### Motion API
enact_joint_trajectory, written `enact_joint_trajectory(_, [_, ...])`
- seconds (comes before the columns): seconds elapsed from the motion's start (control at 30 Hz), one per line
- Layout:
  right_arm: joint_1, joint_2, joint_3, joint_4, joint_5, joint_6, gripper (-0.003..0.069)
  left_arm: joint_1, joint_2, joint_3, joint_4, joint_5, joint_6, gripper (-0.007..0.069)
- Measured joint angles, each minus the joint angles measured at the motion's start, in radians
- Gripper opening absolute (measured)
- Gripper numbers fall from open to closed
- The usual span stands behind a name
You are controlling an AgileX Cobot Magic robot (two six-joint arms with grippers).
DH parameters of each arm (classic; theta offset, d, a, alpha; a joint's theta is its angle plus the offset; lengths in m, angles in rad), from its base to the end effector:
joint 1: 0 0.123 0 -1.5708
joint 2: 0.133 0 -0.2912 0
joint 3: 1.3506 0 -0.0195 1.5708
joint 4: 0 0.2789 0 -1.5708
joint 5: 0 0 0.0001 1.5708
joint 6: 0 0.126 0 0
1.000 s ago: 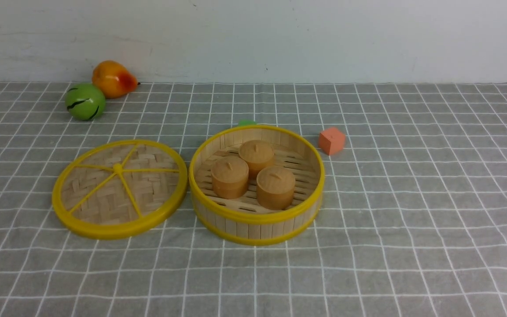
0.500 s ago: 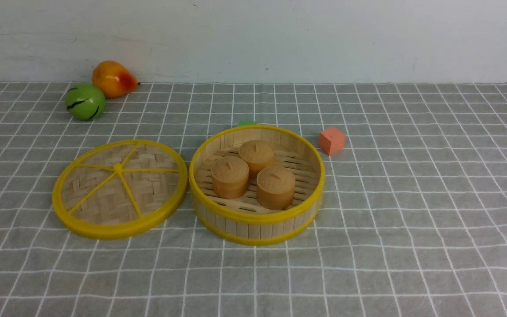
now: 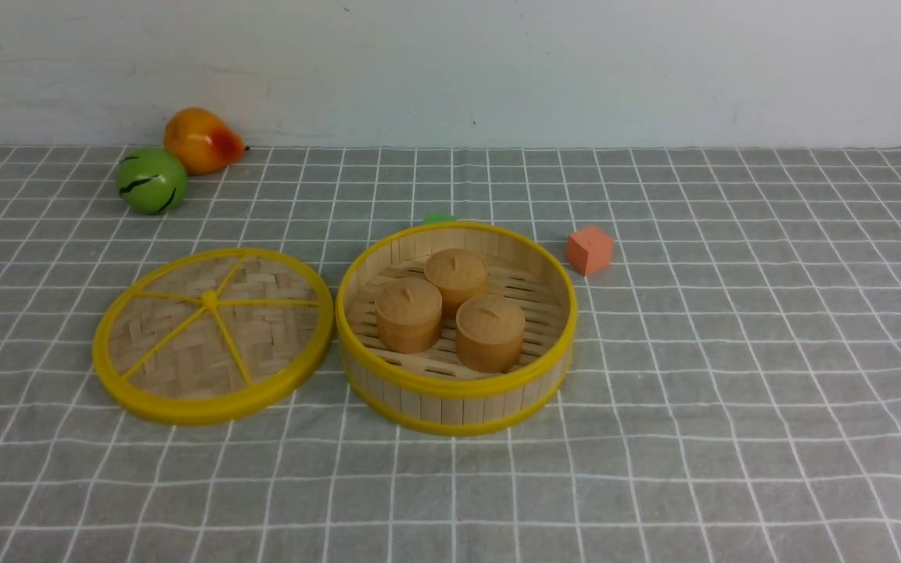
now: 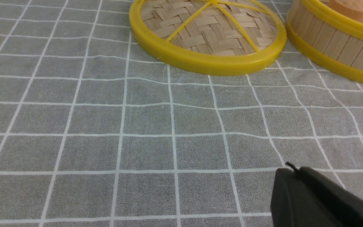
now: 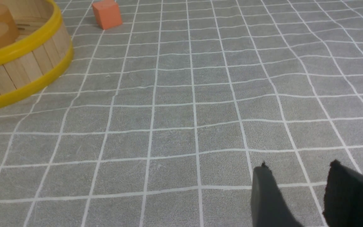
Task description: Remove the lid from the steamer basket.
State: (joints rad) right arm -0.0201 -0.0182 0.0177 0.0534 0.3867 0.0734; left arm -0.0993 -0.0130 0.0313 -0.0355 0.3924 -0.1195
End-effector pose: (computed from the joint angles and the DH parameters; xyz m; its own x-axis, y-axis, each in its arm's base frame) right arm 0.1072 0.0004 0.1631 -0.2917 0.1284 -0.9478 0.0369 0.9917 0.1230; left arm 0.1065 -0.0123 0.1564 -0.3294 -0.1196 -0.9366 0.0627 0.9870 -0.1481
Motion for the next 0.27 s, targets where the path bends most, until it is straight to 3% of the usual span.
enact_joint_trajectory(0.27, [0.000,0.000,0.000,0.000,0.000,0.000,0.0241,0.000,0.000,0.000,0.000,0.000,0.000,0.0003])
